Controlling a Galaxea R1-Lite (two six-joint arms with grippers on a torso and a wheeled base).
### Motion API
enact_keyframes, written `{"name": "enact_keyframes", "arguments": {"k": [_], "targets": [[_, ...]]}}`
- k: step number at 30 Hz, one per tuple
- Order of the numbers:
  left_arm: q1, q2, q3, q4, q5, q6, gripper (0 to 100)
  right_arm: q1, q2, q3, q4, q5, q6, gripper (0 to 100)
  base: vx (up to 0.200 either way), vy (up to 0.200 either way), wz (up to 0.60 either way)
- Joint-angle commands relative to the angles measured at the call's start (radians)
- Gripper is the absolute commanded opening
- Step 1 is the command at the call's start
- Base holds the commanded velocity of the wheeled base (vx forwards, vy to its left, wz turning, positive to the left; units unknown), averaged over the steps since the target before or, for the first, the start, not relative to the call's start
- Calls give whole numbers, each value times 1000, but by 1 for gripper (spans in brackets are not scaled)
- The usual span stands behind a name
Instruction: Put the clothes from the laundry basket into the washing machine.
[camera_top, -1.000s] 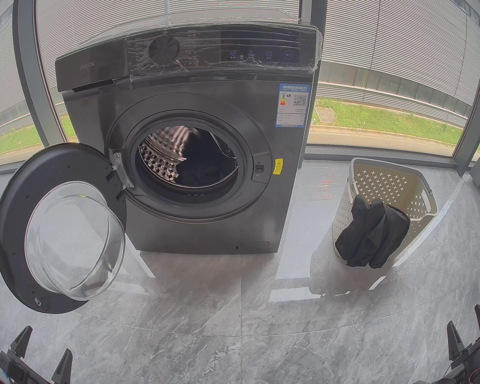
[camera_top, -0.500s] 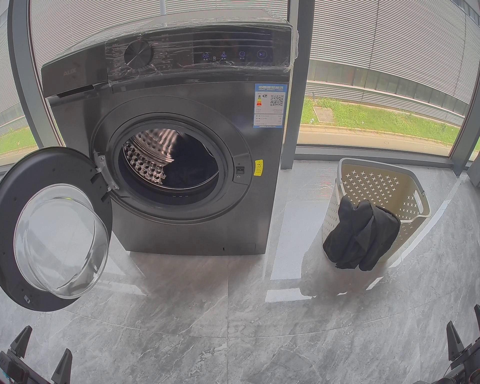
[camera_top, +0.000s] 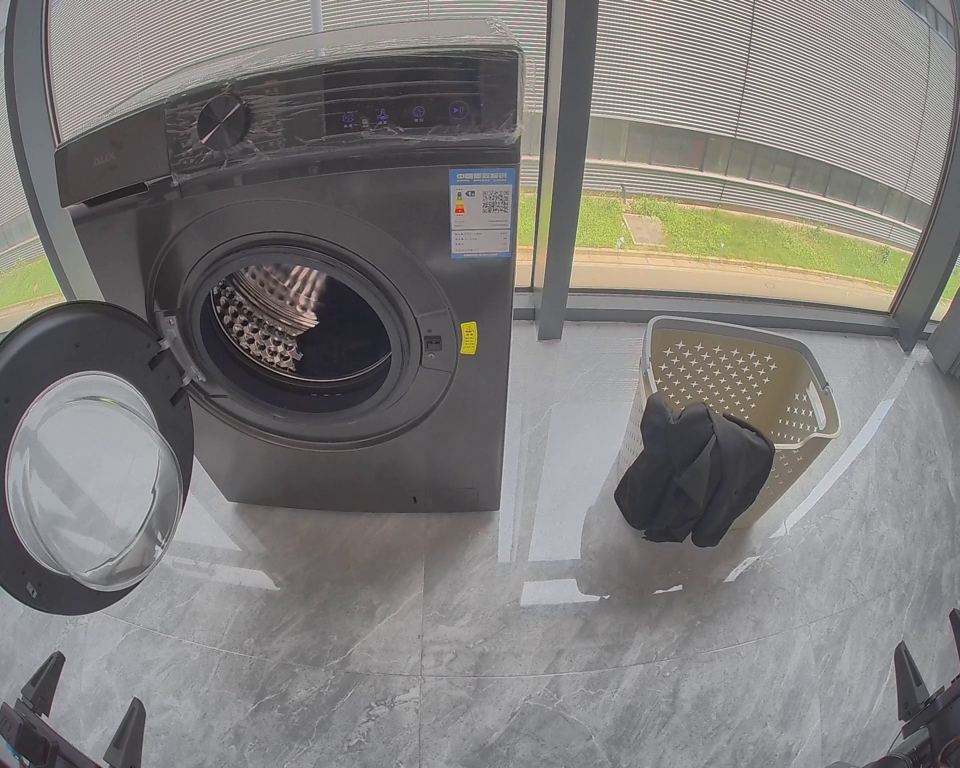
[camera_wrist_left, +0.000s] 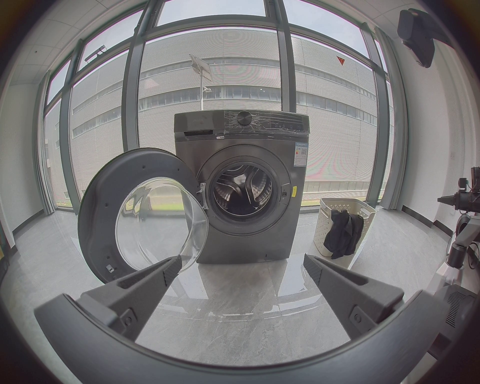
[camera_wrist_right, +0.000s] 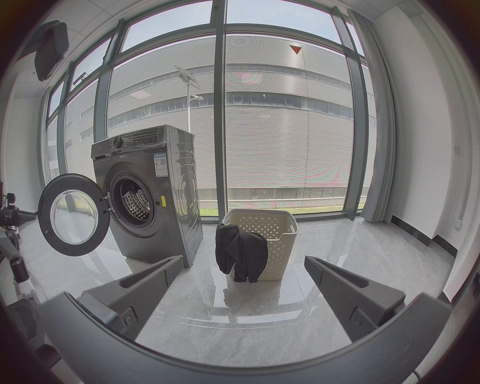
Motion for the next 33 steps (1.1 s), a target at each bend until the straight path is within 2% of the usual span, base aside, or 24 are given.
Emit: {"name": "enact_keyframes", "arguments": {"k": [1,8,26,33], "targets": [[0,-15,18,0,0,0,100,0,-15,18,0,0,0,100,0,0,0],[1,-15,18,0,0,0,100,0,-15,18,0,0,0,100,0,0,0],[0,-15,16,0,-2,-3,100,0,-15,18,0,0,0,100,0,-200,0],[0,-15,16,0,-2,0,100,0,-15,18,0,0,0,100,0,0,0]]}}
